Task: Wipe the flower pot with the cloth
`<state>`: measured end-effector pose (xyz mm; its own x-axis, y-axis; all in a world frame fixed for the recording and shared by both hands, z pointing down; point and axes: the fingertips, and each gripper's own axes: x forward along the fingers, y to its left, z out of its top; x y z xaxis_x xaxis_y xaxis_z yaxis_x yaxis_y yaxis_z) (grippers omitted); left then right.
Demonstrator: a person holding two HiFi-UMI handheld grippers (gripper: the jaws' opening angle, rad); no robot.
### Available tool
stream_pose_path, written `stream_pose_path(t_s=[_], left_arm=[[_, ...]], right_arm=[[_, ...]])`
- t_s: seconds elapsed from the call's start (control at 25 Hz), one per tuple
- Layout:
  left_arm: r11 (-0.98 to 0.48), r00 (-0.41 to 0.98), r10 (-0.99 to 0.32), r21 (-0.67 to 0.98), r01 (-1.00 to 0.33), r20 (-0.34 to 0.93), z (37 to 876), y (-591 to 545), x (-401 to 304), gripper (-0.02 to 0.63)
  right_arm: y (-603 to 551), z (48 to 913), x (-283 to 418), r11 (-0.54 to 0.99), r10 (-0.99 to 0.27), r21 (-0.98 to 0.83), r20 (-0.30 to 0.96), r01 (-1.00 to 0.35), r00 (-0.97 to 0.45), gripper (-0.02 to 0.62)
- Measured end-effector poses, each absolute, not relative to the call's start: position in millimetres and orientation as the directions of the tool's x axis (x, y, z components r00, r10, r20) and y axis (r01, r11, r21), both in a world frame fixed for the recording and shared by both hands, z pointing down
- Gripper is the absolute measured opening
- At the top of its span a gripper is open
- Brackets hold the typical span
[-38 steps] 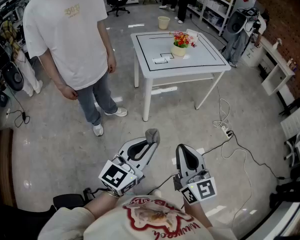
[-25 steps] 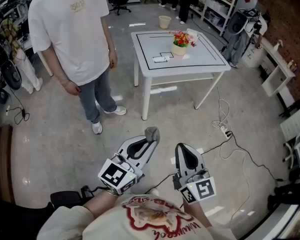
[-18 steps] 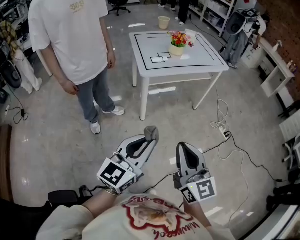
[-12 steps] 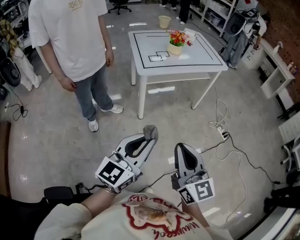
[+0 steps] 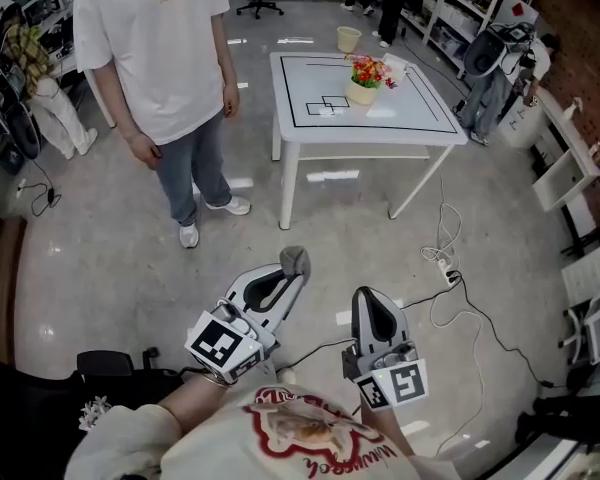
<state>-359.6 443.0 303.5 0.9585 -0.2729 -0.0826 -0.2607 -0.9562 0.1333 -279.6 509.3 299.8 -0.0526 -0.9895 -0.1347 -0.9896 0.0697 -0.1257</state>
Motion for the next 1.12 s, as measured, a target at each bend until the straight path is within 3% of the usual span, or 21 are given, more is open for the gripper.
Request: stream_pose_path(t_s=[0.48, 1.12], left_arm=[[-0.966, 0.967, -0.237, 0.133, -0.223, -0.098, 311, 374, -306, 0.043], [-0.992, 0.991, -0.099, 0.090, -0.091, -0.094, 302, 149, -191, 0.043]], right_arm=[[447, 307, -235, 0.035, -0.991, -0.113, -0.134, -0.993, -0.019, -0.003], [226, 299, -129, -0.092, -0.983, -0.095, -0.152, -0.991, 0.105, -0.003]])
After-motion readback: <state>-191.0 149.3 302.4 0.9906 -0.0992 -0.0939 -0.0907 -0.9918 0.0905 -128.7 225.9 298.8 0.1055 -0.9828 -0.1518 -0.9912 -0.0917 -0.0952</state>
